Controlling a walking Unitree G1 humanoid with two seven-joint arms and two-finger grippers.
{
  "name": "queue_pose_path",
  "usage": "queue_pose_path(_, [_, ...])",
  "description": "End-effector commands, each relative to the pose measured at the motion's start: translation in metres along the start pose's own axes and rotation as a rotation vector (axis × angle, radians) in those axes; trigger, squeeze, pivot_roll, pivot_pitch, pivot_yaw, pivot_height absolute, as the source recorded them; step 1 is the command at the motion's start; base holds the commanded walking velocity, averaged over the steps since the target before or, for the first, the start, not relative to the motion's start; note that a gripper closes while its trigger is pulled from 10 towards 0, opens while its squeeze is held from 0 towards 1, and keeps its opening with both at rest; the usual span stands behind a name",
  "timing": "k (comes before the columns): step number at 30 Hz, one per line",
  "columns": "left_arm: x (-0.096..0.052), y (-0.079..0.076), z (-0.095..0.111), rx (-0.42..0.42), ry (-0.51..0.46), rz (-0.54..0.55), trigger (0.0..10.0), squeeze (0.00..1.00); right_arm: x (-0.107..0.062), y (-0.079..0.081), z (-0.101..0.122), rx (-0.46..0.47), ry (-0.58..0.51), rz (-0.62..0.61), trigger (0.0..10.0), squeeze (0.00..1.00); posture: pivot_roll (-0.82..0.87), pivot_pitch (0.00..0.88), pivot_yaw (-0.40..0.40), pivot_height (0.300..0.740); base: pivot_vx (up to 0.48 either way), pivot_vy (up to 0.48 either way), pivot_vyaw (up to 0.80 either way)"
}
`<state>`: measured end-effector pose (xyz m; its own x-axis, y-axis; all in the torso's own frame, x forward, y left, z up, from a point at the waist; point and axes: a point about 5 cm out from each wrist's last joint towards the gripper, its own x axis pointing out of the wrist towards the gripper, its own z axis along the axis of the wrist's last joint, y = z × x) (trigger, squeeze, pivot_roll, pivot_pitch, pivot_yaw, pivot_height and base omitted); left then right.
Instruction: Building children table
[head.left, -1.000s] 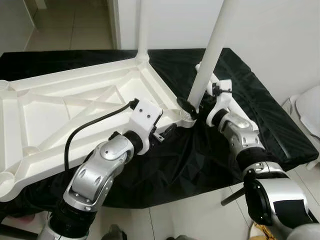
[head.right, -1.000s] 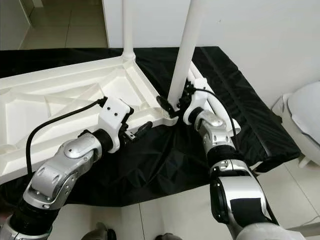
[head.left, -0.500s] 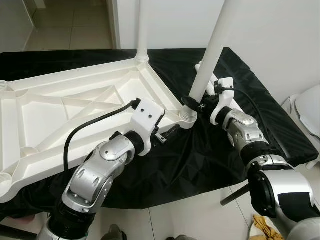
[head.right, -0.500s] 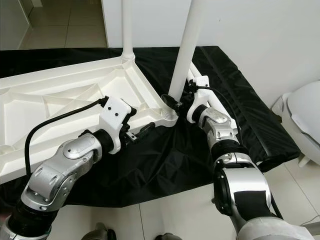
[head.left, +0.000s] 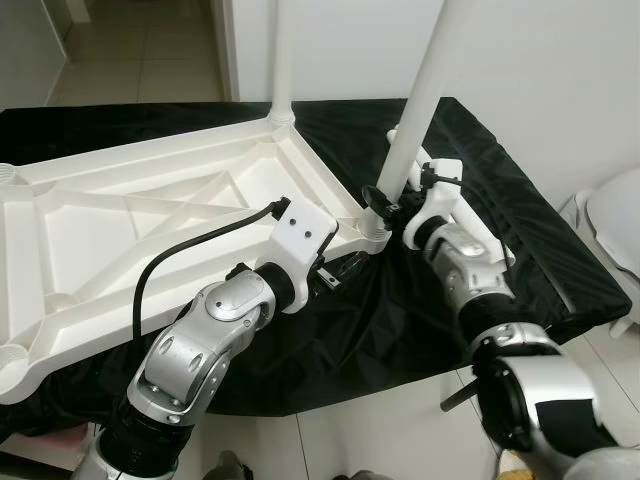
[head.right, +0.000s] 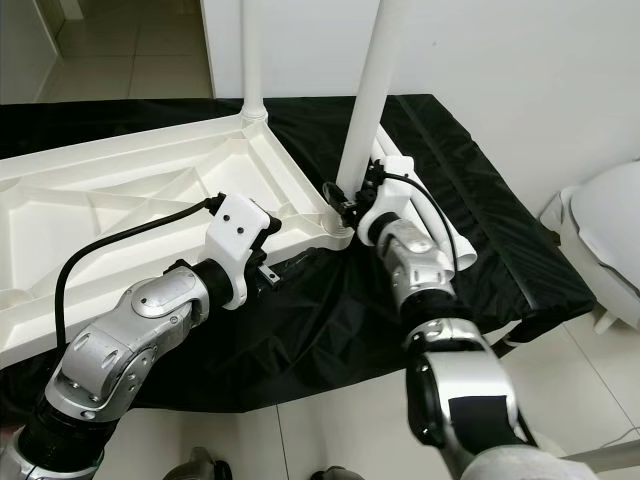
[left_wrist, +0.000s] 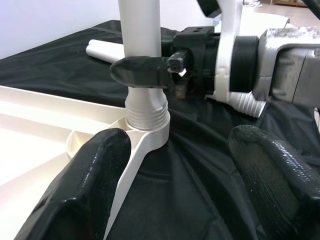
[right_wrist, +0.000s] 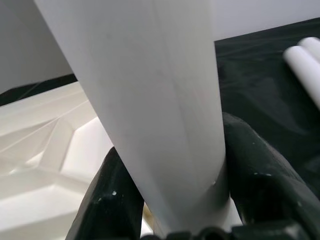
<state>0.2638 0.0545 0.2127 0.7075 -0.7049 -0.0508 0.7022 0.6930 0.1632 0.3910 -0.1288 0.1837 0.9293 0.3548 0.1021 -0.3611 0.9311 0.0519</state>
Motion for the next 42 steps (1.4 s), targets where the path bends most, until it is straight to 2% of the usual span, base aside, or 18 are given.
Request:
queue_pose_path(1, [0.002,-0.006,-0.001,0.008,0.002,-0.096,10.0,0.00,-0.003,-0.002,-0.010,0.078,0.031,-0.062,0.0,0.00,-0.02,0.062,-0.020,0.740,0.000,0.000,0.00])
queue_pose_path(3, [0.001,-0.007,-0.001,0.009,0.003,-0.100,10.0,0.00,-0.005,0.006,-0.012,0.054,0.039,-0.166,0.0,0.00,-0.02,0.057,-0.024,0.740,0.000,0.000,0.00])
queue_pose_path(5, [0.001,-0.007,-0.001,0.009,0.003,-0.100,10.0,0.00,-0.005,0.006,-0.012,0.054,0.039,-0.166,0.0,0.00,-0.02,0.057,-0.024,0.740,0.000,0.000,0.00])
queue_pose_path(6, [0.001,-0.008,-0.002,0.009,0.004,-0.102,10.0,0.00,-0.008,0.012,-0.014,0.061,0.039,-0.224,0.0,0.00,-0.02,0.056,-0.025,0.740,0.000,0.000,0.00])
queue_pose_path(7, [0.001,-0.008,-0.002,0.009,0.004,-0.102,10.0,0.00,-0.008,0.012,-0.014,0.061,0.039,-0.224,0.0,0.00,-0.02,0.056,-0.025,0.740,0.000,0.000,0.00])
queue_pose_path(9, [0.001,-0.010,-0.003,0.008,0.004,-0.107,10.0,0.00,-0.017,0.026,-0.015,0.066,0.032,-0.299,0.0,0.00,-0.02,0.050,-0.028,0.740,0.000,0.000,0.00])
queue_pose_path(14, [0.002,-0.010,-0.003,0.007,0.005,-0.110,10.0,0.00,-0.023,0.032,-0.013,0.077,0.020,-0.343,0.0,0.00,-0.02,0.048,-0.029,0.740,0.000,0.000,0.00])
queue_pose_path(18, [0.002,-0.011,-0.004,0.009,0.005,-0.120,10.0,0.00,-0.035,0.034,-0.011,0.090,0.011,-0.451,0.0,0.00,-0.03,0.038,-0.023,0.740,0.000,0.000,0.00])
queue_pose_path(23, [0.002,-0.011,-0.005,0.013,0.006,-0.122,10.0,0.00,-0.038,0.039,-0.011,0.087,0.017,-0.456,0.0,0.00,-0.03,0.030,-0.018,0.740,0.000,0.000,0.00])
queue_pose_path(24, [0.003,-0.010,-0.005,0.015,0.006,-0.121,10.0,0.00,-0.038,0.041,-0.012,0.089,0.027,-0.449,2.5,0.00,-0.03,0.028,-0.018,0.740,0.000,0.000,0.00])
queue_pose_path(25, [0.003,-0.010,-0.005,0.015,0.006,-0.121,10.0,0.00,-0.038,0.041,-0.012,0.089,0.027,-0.449,2.5,0.00,-0.03,0.028,-0.018,0.740,0.000,0.000,0.00])
queue_pose_path(26, [0.003,-0.010,-0.005,0.018,0.005,-0.120,10.0,0.00,-0.039,0.040,-0.012,0.070,0.037,-0.458,10.0,0.00,-0.03,0.029,-0.018,0.740,0.000,0.000,0.00])
queue_pose_path(28, [0.003,-0.009,-0.005,0.021,0.005,-0.119,10.0,0.00,-0.040,0.038,-0.012,0.053,0.044,-0.463,10.0,0.00,-0.03,0.029,-0.018,0.740,0.000,0.000,0.00])
queue_pose_path(34, [0.002,-0.010,-0.006,0.026,0.005,-0.114,10.0,0.00,-0.041,0.032,-0.017,0.071,0.079,-0.366,10.0,0.00,-0.03,0.023,-0.026,0.740,0.000,0.000,0.00])
queue_pose_path(39, [0.002,-0.011,-0.006,0.026,0.005,-0.113,10.0,0.00,-0.044,0.025,-0.016,0.056,0.084,-0.380,10.0,0.00,-0.02,0.019,-0.033,0.740,0.000,0.000,0.00])
queue_pose_path(42, [0.001,-0.010,-0.007,0.034,0.006,-0.109,10.0,0.00,-0.050,0.032,-0.012,0.038,0.064,-0.387,10.0,0.00,-0.01,0.022,-0.038,0.740,0.000,0.000,0.00])
